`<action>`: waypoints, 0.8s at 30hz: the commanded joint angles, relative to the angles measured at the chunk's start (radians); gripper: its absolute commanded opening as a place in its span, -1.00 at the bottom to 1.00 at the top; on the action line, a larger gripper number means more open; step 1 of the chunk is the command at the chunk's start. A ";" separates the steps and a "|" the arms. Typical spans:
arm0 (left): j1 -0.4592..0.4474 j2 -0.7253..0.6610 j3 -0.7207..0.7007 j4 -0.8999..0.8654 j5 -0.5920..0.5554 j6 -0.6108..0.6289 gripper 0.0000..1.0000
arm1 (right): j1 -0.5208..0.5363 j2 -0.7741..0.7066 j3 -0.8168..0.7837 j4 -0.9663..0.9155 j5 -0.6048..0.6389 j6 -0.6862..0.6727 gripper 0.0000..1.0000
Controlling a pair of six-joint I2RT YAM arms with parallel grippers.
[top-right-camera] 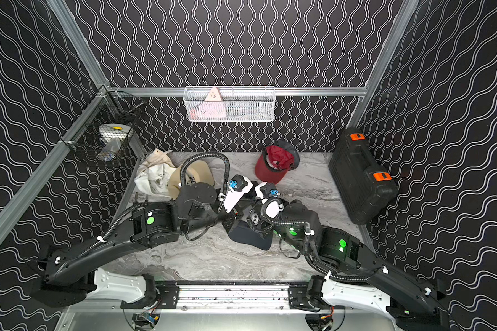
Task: Open the adjustable buckle of the baseball cap
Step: Open the adjustable buckle on the baseball cap.
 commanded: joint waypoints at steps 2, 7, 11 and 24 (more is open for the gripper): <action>0.002 -0.009 -0.015 -0.188 -0.020 -0.012 -1.00 | -0.004 -0.035 0.004 0.155 0.181 0.060 -1.00; 0.003 -0.010 -0.021 -0.194 -0.032 -0.009 -1.00 | -0.005 -0.055 0.006 0.146 0.208 0.060 -1.00; 0.003 -0.009 -0.024 -0.199 -0.045 -0.006 -1.00 | -0.005 -0.063 0.004 0.142 0.211 0.060 -1.00; 0.003 0.001 -0.011 -0.200 -0.066 0.012 -1.00 | -0.005 -0.077 -0.037 0.104 0.057 0.025 -0.83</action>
